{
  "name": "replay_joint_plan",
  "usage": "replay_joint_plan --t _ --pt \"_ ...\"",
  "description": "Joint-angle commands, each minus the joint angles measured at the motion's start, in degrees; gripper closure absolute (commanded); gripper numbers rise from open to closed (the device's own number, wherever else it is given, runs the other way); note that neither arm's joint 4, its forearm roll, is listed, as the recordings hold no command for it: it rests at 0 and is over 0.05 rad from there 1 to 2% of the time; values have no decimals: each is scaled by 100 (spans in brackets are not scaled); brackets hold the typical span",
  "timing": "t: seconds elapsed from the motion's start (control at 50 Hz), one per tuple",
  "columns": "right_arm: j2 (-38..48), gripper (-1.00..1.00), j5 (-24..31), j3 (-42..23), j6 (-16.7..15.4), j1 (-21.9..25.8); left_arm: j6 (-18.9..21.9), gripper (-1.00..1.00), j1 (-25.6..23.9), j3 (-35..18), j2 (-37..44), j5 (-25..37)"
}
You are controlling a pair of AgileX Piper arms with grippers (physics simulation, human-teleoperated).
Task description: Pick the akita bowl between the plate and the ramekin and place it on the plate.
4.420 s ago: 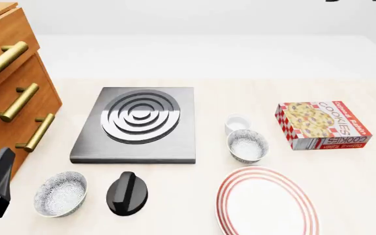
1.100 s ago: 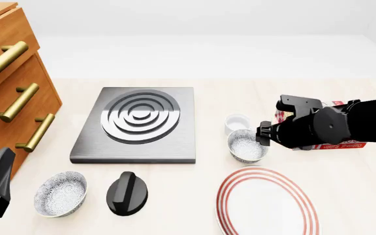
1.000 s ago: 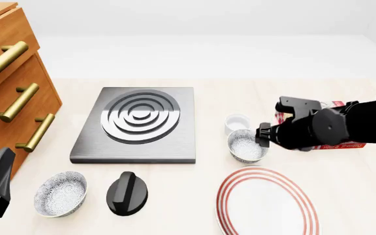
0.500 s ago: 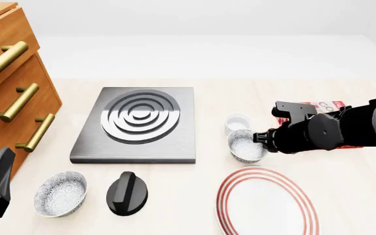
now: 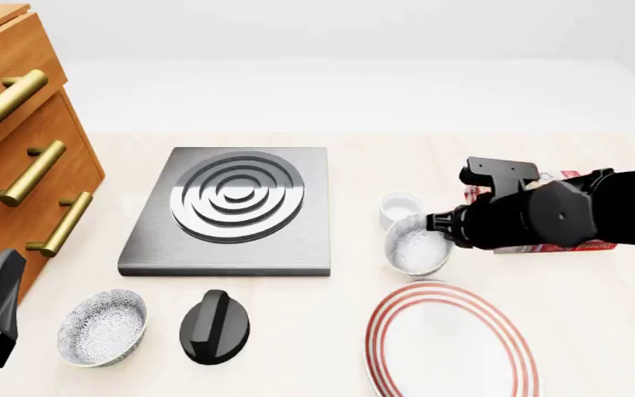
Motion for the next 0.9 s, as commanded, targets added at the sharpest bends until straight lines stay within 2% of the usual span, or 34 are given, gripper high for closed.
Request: replay_joint_plan --t 0.02,0.26,0.5,0.66,0.74,0.76,0.82,0.9 --pt "-593 100 435 -152 5 138 0 -100 0 0 0 0" --pt "-1129 100 826 -325 -178 75 0 -100 0 0 0 0" --pt "-2267 100 1831 -656 -295 149 0 -100 0 0 0 0" --pt "-2994 100 2371 -626 -383 147 0 -100 0 0 0 0" --pt "-3347 100 2688 -596 -430 279 0 -100 0 0 0 0" --pt "-3286 100 2730 -615 -225 603 0 -100 0 0 0 0" --pt "-3642 100 3000 -594 -361 538 0 -100 0 0 0 0" --pt "-3790 100 3063 -512 -287 741 0 -100 0 0 0 0"
